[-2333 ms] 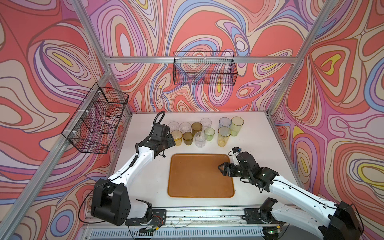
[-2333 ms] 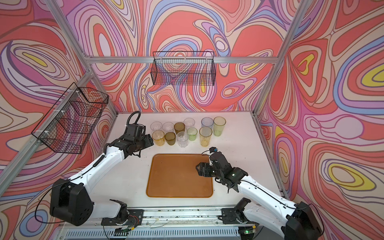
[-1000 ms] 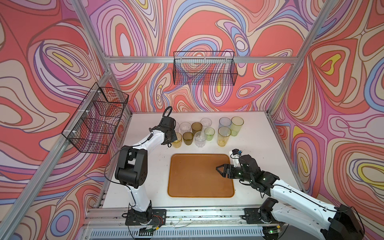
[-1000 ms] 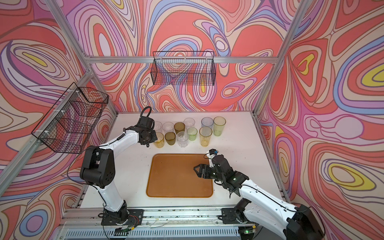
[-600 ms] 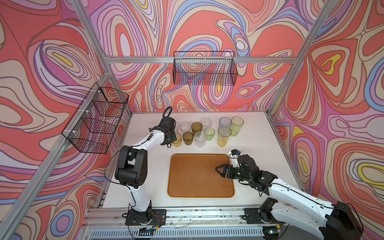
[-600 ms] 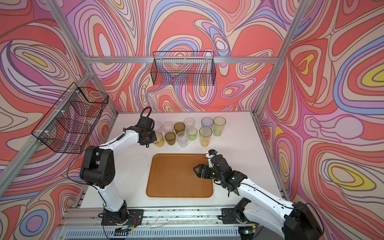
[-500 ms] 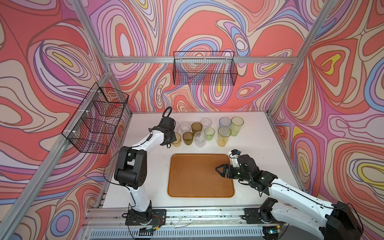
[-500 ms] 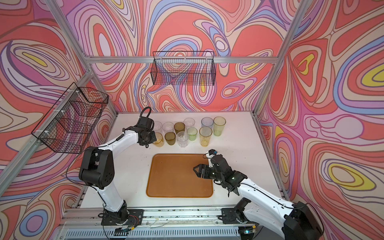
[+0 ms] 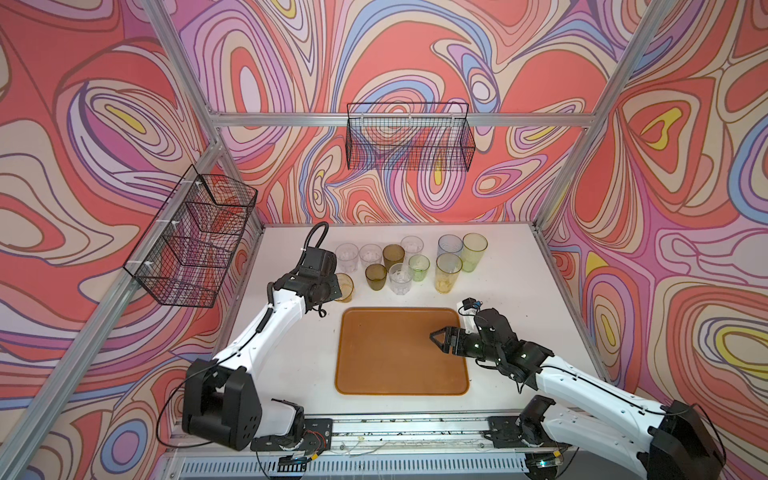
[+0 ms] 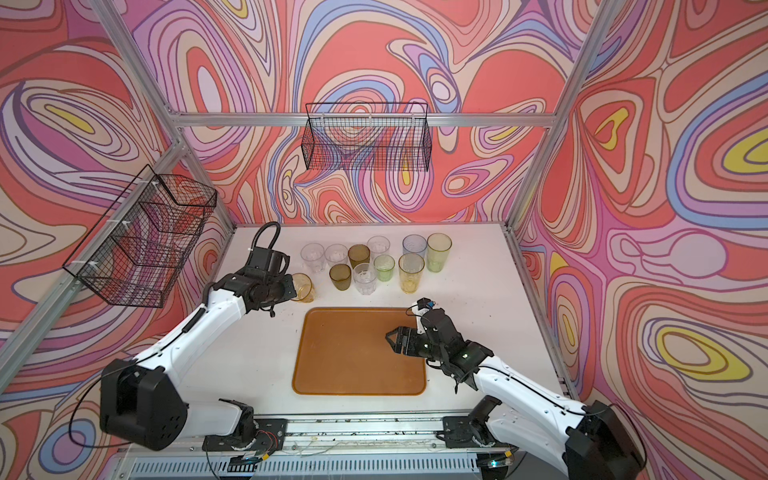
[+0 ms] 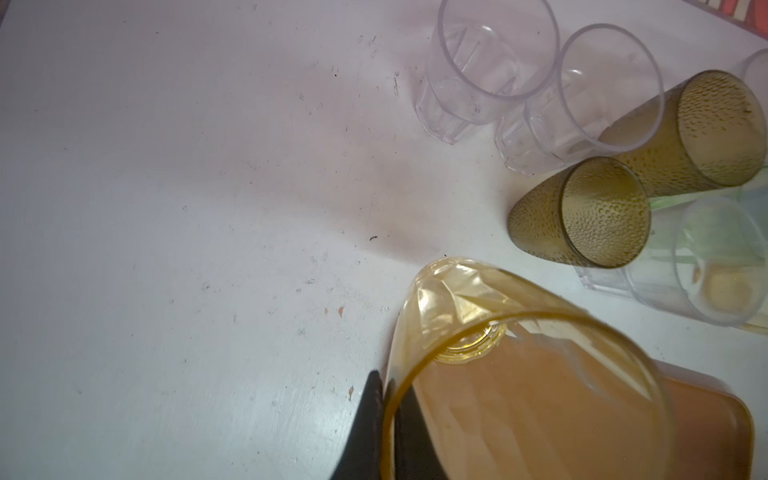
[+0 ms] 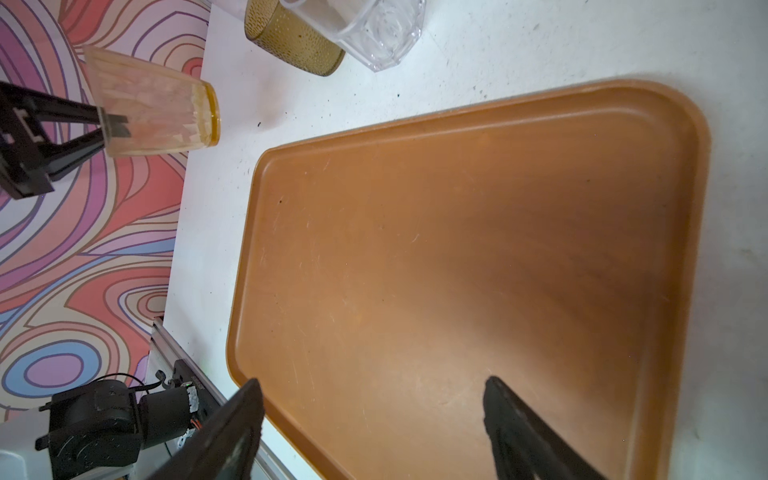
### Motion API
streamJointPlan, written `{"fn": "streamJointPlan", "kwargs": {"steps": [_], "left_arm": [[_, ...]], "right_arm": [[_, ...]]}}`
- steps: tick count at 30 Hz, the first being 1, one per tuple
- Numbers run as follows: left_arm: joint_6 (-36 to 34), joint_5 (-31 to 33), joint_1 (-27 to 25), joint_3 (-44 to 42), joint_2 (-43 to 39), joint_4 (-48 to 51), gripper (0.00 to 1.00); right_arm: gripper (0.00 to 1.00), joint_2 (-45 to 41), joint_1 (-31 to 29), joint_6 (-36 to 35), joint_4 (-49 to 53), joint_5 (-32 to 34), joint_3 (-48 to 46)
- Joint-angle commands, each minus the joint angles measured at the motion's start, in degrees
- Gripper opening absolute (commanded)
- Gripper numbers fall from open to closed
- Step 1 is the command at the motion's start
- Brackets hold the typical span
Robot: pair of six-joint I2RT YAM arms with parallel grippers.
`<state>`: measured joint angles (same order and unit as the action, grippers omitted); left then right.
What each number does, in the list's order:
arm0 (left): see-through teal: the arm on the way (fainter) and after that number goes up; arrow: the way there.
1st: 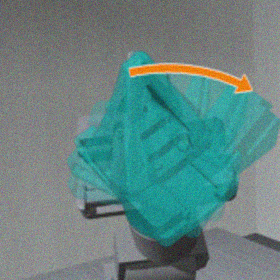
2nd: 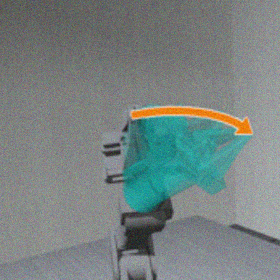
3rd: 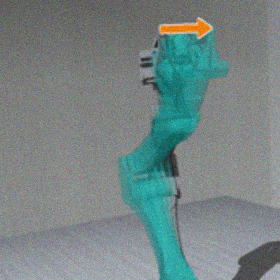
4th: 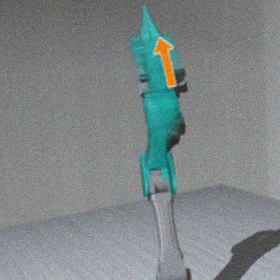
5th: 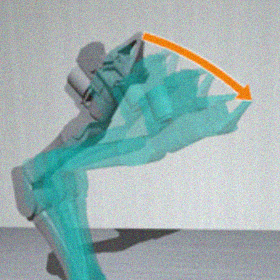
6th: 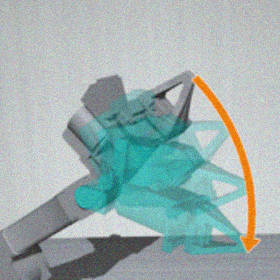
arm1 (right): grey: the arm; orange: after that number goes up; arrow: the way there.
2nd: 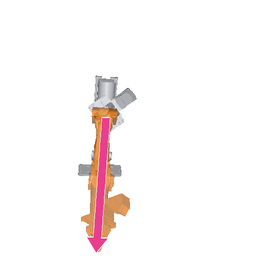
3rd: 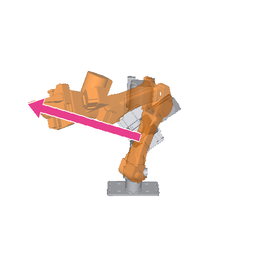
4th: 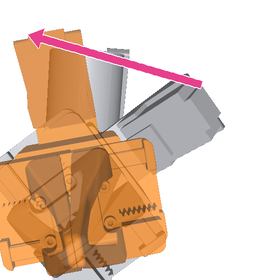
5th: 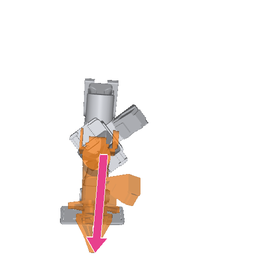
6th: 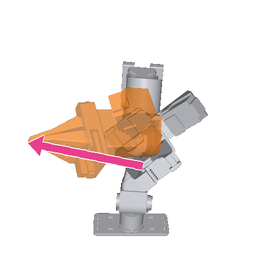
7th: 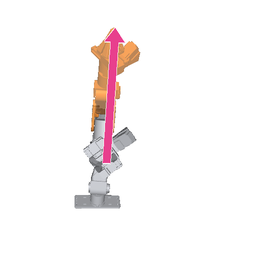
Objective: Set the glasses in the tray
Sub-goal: 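Carry the yellow glass over the tray and lower it onto the tray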
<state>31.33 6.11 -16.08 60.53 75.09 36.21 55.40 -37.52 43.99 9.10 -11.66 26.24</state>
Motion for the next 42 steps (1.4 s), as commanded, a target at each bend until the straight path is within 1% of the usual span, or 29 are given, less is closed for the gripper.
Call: {"fn": "streamJointPlan", "kwargs": {"steps": [1, 4, 9, 13, 16, 19, 21, 26, 32, 35, 37, 38, 40, 41, 42], "left_arm": [[2.1, 2.7, -2.9, -2.9, -6.9, 6.2, 0.00], [4.0, 5.5, -7.6, -5.1, -11.0, 8.8, 0.00], [7.7, 6.4, -13.2, -8.0, -14.4, 13.9, 0.00], [11.5, 6.7, -17.0, -12.0, -17.5, 15.1, 0.00], [14.4, 6.3, -20.6, -14.2, -18.3, 16.4, 0.00], [17.4, 8.7, -25.1, -15.1, -18.4, 19.0, 0.00], [18.9, 8.9, -27.1, -16.1, -18.4, 19.9, 0.00], [20.4, 8.4, -28.7, -18.3, -18.5, 20.3, 0.00], [21.3, 6.1, -29.4, -21.7, -17.8, 17.2, 0.00], [21.5, 6.0, -29.5, -22.3, -17.1, 16.4, 0.00], [21.6, 6.1, -29.5, -22.3, -16.8, 16.4, 0.22], [21.6, 6.3, -29.5, -22.1, -16.7, 16.3, 0.30], [21.5, 6.6, -29.6, -21.6, -17.0, 16.0, 0.44], [21.4, 6.9, -29.6, -21.3, -17.1, 15.7, 0.49], [21.1, 7.1, -29.6, -20.8, -17.3, 15.6, 0.50]], "right_arm": [[0.85, -0.6, 0.2, 0.8, -1.4, -1.4, 0.3], [0.85, -1.1, 0.2, 1.5, -2.2, -1.8, -0.3], [0.85, -1.3, 0.2, 2.2, -3.0, -2.2, -0.6], [0.85, -1.1, 0.2, 2.1, -3.2, -2.1, -0.8], [0.85, -0.7, 0.2, 2.1, -2.9, -1.7, -0.5], [0.85, -0.2, 0.1, 2.1, -3.1, -1.5, -0.3], [0.85, 0.0, 0.2, 2.1, -3.1, -1.3, -0.2], [0.85, -0.1, 0.2, 2.4, -2.6, -1.0, -0.4], [0.85, -0.3, 0.2, 2.6, -1.5, -0.8, -0.8], [0.85, -0.8, 0.2, 2.8, -1.1, -0.7, -1.3], [0.85, -1.2, 0.2, 3.0, -1.2, -0.7, -1.6], [0.86, -1.3, 0.2, 3.0, -1.3, -0.7, -1.7], [0.86, -1.5, 0.2, 3.0, -1.2, -1.1, -1.8], [0.87, -1.5, 0.2, 2.9, -1.3, -1.2, -1.7], [0.88, -1.4, 0.2, 2.9, -1.3, -1.4, -1.7]]}}
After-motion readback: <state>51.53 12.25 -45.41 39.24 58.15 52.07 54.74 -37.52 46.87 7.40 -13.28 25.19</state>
